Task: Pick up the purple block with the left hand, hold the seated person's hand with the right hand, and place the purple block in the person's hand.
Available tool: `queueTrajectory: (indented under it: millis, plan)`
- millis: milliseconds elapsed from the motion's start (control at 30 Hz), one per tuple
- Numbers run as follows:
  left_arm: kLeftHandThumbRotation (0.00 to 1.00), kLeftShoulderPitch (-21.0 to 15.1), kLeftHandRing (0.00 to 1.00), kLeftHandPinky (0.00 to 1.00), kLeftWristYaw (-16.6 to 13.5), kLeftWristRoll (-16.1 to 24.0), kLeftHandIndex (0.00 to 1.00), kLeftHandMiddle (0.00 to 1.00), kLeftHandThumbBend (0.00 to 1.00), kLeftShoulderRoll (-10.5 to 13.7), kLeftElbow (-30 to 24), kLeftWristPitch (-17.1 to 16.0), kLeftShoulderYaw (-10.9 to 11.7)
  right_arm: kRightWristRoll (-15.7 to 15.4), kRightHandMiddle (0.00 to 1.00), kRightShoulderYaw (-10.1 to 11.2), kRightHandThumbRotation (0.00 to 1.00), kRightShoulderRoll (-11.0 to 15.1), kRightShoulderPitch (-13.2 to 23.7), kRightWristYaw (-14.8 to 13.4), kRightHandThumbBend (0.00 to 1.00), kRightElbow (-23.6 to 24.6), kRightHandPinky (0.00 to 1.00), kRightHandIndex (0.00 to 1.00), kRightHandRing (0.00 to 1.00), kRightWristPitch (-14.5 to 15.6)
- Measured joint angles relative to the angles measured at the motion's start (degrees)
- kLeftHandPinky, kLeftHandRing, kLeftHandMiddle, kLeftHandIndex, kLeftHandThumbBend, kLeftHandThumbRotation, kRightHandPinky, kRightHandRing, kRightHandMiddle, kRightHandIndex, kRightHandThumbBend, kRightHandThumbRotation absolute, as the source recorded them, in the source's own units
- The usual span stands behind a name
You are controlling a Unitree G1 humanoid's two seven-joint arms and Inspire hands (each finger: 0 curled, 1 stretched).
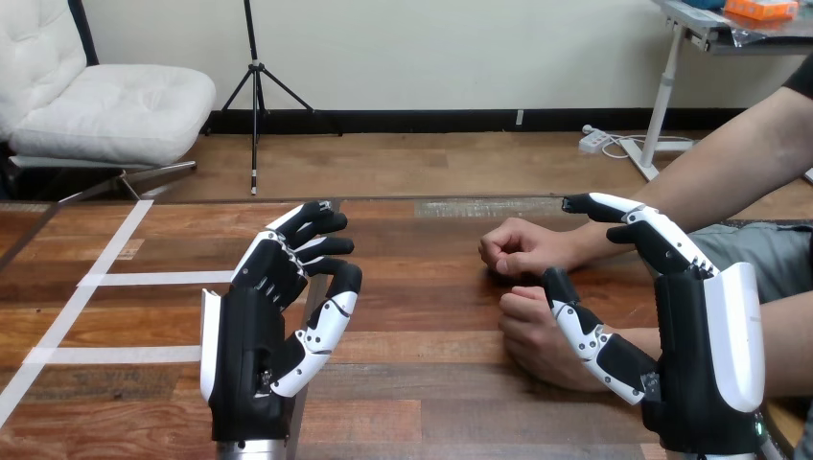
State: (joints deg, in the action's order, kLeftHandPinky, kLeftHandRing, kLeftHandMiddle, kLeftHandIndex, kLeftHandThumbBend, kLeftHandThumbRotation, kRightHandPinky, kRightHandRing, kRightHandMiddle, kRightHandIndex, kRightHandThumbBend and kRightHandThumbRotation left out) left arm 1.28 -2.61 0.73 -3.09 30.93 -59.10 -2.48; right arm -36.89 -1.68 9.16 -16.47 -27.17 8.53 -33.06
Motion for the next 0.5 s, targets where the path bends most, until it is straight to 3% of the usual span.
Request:
queueTrajectory:
  millis: [500]
  plan:
    - [0.27,0.00,0.65,0.57,0.10,-0.11,0.72,0.70,0.45,0.01,0.00,0.00,-0.14,0.00,0.72,0.05,0.00,0.00,0.03,0.02,0.40,0.00,0.64,0.69,0.71,0.00]
